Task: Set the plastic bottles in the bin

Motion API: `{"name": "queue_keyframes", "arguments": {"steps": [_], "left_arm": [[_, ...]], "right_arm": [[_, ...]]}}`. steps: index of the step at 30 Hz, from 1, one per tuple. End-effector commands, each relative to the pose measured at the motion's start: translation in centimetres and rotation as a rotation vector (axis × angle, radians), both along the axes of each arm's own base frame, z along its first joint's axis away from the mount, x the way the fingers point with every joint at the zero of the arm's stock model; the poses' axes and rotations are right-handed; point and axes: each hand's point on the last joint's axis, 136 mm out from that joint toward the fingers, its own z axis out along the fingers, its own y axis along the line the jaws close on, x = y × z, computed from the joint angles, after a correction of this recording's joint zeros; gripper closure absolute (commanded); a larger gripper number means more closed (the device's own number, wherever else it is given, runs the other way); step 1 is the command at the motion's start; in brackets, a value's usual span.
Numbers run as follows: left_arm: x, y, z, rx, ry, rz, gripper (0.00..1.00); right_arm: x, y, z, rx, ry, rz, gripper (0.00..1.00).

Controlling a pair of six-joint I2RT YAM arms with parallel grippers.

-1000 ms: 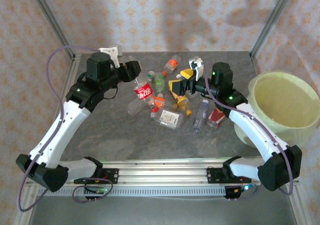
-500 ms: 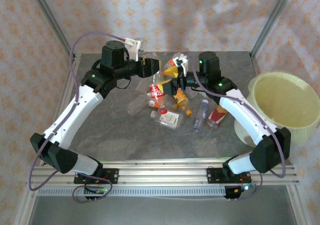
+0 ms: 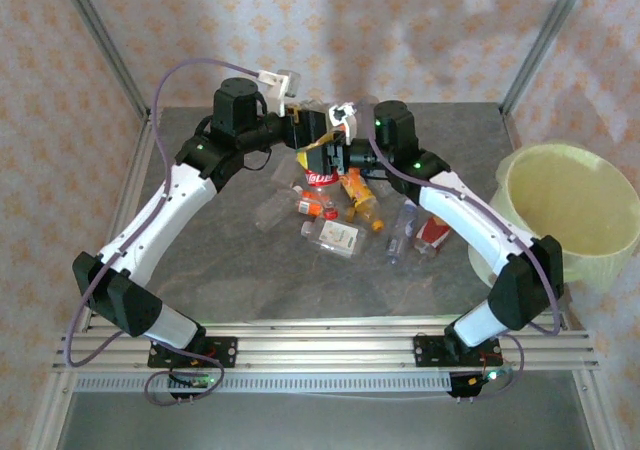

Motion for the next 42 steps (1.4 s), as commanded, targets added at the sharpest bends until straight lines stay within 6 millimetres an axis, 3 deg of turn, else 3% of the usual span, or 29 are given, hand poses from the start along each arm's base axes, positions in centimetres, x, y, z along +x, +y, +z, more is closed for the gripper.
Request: {"name": "queue_keyframes", "arguments": {"steps": [1,4,5,9,13,15,18,19,23,27,32,35,39,42], "left_arm": [[-0.1,-1.5,0.5,-0.010,-0.004,-0.037,0.29],[-0.7,-2.1,0.8,-0.047,-0.013,-0.081,0.04],[-0.6,-2.0,1.1,-0.063,-0.018,-0.071,0.00],[-0.9,-0.3,3.4,-0.089,-0.050,0.018,0.00],[-0.7,4.1,4.0,-0.131,-0.047,0.273,0.00],[-0.3,6.8,2.6,-0.129,-0.003,0.433,0.00],[-0.2,10.6,-2.2,-0.069,0.126,0.662,0.00],[-0.2,11.9,-4.1,-0.045,0.172,0.750,0.00],[-0.4,14.1,-9.7,0.004,0.329,0.922,0.00],[-0.6,15.2,-11.9,-0.042,0.386,1.027,0.00],[-0.9,15.8,-15.3,-0.055,0.494,1.086,0.00],[-1.0,16.0,-16.1,-0.071,0.539,1.081,0.00],[-2.0,17.0,-16.4,-0.043,0.553,1.117,0.00],[-2.8,17.7,-17.0,-0.033,0.571,1.140,0.00]], "right_arm": [[0.8,-0.9,1.0,0.023,-0.017,-0.134,0.53],[2.3,-2.6,-0.3,-0.023,-0.016,-0.278,0.60],[2.9,-3.4,-0.5,-0.044,-0.015,-0.344,0.63],[3.9,-6.6,-1.1,-0.150,-0.028,-0.516,0.66],[4.6,-10.6,-0.1,-0.236,-0.081,-0.693,0.67],[4.6,-12.4,1.9,-0.243,-0.118,-0.761,0.67],[4.0,-16.1,4.9,-0.221,-0.211,-0.907,0.68],[4.3,-17.5,5.1,-0.217,-0.220,-0.955,0.69],[3.3,-23.4,8.1,-0.189,-0.251,-1.088,0.70],[1.4,-27.9,10.8,-0.189,-0.328,-1.214,0.70],[-1.6,-35.9,11.9,-0.342,-0.386,-1.516,0.70],[-4.0,-40.4,12.5,-0.452,-0.399,-1.691,0.69],[-5.6,-44.4,11.9,-0.568,-0.334,-1.812,0.69],[-6.2,-47.3,10.1,-0.637,-0.272,-1.890,0.69]]}}
